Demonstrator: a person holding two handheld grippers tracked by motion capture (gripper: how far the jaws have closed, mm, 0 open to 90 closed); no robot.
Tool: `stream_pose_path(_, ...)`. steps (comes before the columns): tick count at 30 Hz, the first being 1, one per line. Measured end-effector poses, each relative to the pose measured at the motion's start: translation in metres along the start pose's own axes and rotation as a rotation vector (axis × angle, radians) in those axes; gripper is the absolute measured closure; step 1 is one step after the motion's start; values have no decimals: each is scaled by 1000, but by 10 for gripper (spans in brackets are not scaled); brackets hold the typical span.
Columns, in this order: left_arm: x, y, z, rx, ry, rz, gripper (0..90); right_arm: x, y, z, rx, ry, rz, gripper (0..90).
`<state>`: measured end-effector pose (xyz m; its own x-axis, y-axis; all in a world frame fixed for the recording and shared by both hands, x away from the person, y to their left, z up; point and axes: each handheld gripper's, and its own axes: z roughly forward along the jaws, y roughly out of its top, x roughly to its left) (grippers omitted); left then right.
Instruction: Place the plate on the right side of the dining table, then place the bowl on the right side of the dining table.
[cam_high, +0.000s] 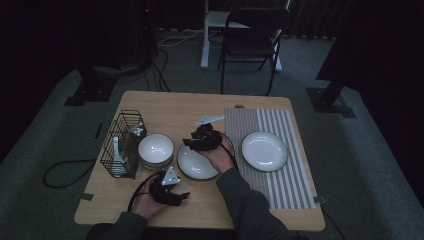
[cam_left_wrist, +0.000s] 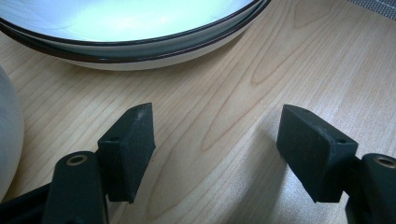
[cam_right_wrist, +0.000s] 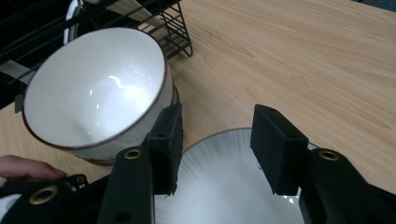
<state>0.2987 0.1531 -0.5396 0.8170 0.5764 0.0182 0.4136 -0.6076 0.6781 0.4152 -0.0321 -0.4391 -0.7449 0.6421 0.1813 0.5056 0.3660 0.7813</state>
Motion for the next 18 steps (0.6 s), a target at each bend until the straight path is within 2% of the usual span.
stream_pose_path(18,0,0,0,-6,1,-2,282,11,13,13,-11,47,8,530)
